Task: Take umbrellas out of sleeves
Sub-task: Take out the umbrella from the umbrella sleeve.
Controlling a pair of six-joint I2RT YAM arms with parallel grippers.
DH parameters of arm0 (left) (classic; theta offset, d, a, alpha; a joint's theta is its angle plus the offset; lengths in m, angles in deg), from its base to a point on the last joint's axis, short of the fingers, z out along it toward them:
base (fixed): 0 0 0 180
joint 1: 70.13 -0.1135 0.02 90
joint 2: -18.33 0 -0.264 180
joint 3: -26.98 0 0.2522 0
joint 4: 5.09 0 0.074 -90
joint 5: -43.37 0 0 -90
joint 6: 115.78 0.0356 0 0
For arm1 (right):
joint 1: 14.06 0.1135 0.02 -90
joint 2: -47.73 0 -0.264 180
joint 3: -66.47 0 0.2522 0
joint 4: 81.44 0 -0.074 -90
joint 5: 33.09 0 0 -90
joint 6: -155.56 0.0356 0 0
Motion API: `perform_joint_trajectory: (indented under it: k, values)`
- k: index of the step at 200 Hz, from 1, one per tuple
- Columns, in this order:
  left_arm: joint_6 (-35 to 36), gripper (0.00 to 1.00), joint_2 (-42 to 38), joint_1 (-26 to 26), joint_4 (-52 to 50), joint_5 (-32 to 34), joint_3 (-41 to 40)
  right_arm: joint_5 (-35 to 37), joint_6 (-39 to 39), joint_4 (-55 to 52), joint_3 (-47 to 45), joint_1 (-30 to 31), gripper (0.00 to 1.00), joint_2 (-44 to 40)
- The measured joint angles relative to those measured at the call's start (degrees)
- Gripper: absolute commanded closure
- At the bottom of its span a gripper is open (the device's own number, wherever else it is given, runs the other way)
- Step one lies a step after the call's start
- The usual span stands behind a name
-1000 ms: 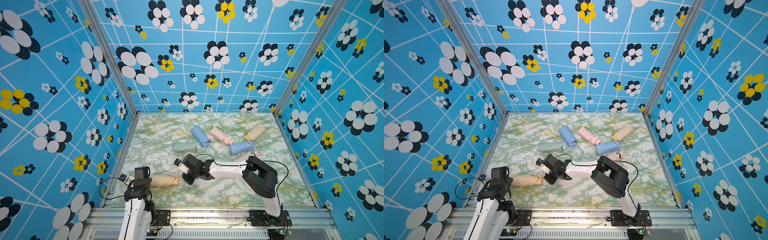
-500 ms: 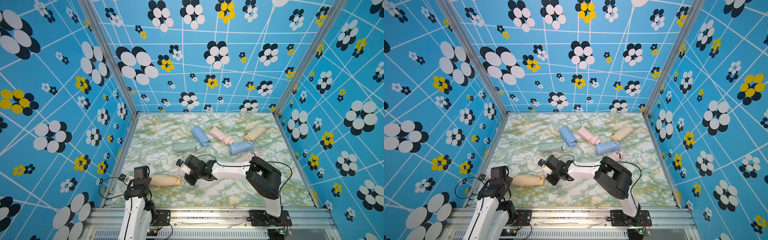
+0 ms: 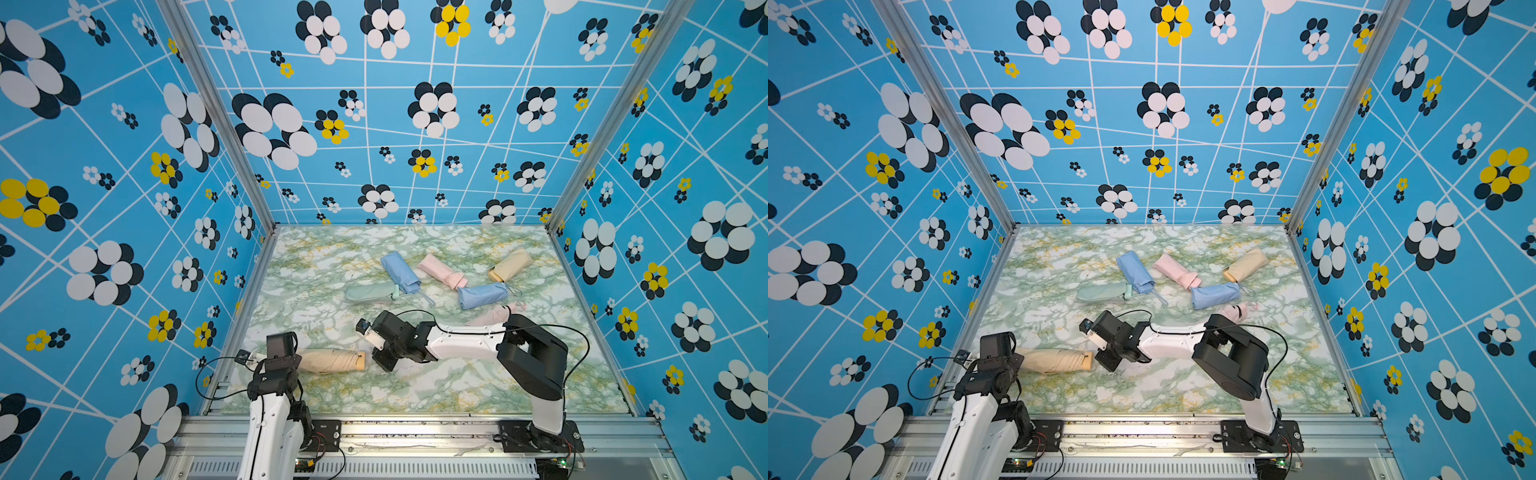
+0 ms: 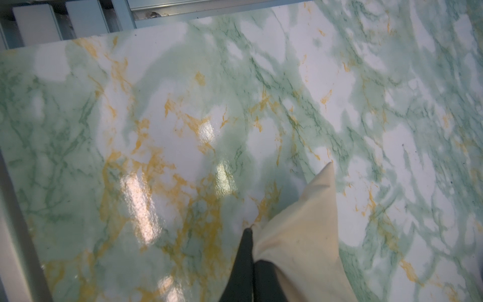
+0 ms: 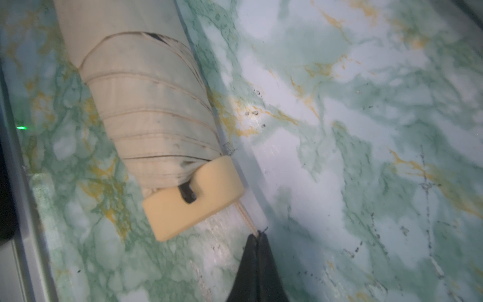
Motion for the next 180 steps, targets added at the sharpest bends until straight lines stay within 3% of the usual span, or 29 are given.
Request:
perform_joint_trajectory:
  k: [180]
  values:
    - [0.0,1.0,-1.3,-0.3,0.1,1.6,0.0,2.6,0.0,-2.4,-3.6,0.0,1.0,-3.7]
